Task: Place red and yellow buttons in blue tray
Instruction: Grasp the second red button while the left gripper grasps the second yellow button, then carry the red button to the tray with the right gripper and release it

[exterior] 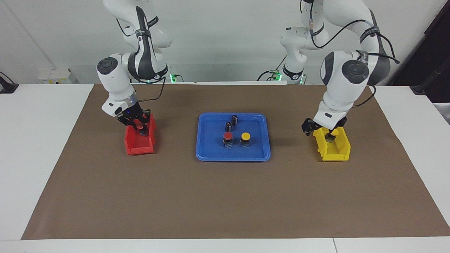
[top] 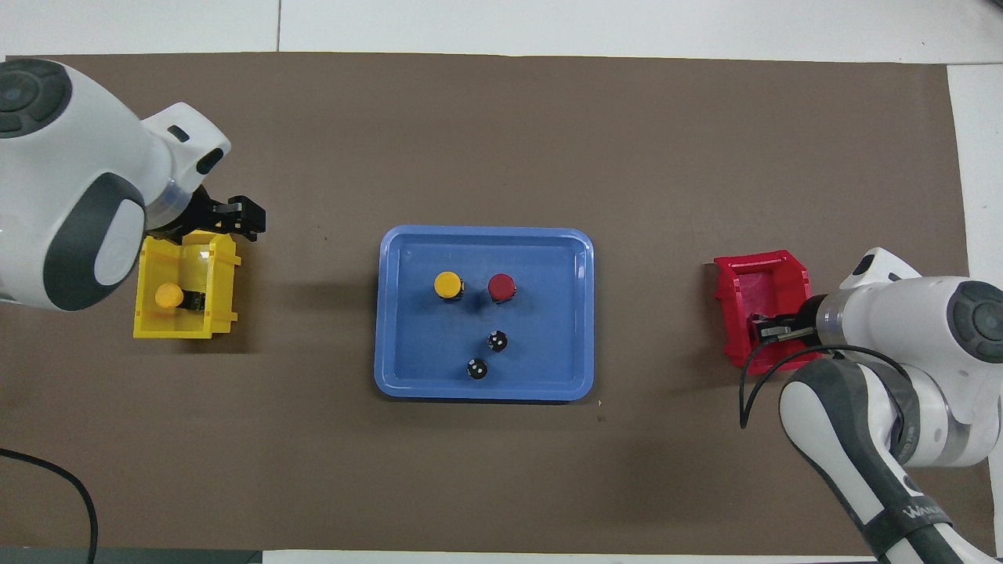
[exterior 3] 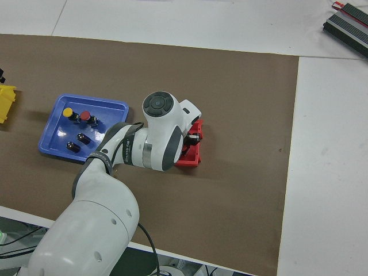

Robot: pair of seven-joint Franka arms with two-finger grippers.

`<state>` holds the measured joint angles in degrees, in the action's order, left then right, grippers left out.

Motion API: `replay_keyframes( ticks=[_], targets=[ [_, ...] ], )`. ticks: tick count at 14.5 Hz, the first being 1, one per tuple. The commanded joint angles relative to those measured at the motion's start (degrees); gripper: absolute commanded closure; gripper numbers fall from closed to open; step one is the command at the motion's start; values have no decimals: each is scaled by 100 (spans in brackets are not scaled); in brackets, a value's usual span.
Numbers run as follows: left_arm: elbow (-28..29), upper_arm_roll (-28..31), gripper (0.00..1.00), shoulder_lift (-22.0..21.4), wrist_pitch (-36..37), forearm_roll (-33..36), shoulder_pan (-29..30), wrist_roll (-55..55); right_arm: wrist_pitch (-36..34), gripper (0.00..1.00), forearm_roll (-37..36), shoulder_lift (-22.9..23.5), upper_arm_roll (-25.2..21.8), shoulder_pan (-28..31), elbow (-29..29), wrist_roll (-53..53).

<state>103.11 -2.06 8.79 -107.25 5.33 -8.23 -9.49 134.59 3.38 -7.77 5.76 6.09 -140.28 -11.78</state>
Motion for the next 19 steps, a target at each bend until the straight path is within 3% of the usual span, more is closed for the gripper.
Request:
replay_keyframes(
  ticks=[1,3,5,6,11,19],
  targets=[
    [630,-84,0,-280,-523,65,523,754,-1045,76,102,135,56,-29,1042,-87],
    [1209,-84,1,-508,-1094,65,769,765,-2029,76,58,450,83,-300,2105,402],
    [1562,-84,18,-632,-1315,65,998,870,-2507,76,5,811,83,-808,2977,1314],
    [1616,-84,26,-659,-1316,65,1042,1018,-2473,76,5,917,83,-1099,3137,1798],
    [2151,-84,27,-887,-1675,47,1131,1169,-1149,76,5,1567,83,-2400,3139,4005],
    [2539,-93,27,-993,-2037,-5,1052,1152,-390,72,-294,1964,83,-2736,2638,4369]
  ],
)
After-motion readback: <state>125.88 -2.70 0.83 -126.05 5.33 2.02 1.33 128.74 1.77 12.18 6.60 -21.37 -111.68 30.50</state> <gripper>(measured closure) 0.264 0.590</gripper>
